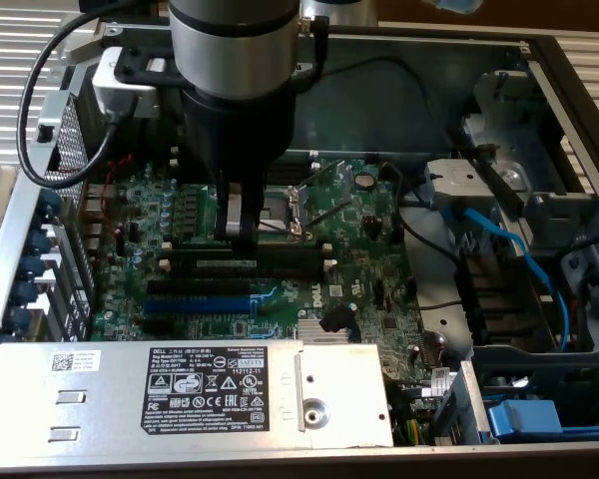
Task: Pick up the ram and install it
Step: 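Press down the ram until it locks into place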
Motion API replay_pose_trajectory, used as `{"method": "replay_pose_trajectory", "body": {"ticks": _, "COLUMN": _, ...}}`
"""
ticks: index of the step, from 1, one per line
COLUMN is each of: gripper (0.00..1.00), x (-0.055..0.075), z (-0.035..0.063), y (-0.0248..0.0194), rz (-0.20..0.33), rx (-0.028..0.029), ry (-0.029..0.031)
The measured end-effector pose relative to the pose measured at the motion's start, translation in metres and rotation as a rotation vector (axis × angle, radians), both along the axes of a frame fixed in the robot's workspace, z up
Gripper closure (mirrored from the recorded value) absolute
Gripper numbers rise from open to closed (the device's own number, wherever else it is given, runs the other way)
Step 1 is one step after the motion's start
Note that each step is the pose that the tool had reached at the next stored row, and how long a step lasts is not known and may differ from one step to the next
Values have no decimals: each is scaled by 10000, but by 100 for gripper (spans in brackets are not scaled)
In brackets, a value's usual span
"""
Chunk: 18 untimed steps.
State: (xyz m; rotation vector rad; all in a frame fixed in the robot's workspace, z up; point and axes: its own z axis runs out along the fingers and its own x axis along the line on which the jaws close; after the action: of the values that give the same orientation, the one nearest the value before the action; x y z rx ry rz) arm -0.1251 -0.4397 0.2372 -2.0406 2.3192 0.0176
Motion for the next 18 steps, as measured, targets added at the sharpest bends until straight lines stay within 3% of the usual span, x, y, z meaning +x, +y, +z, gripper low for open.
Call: {"method": "replay_pose_trajectory", "body": {"ticks": 18, "gripper": 89, "x": 19, "z": -33, "y": -1, "rz": -1, "rx": 79, "ry": 50}}
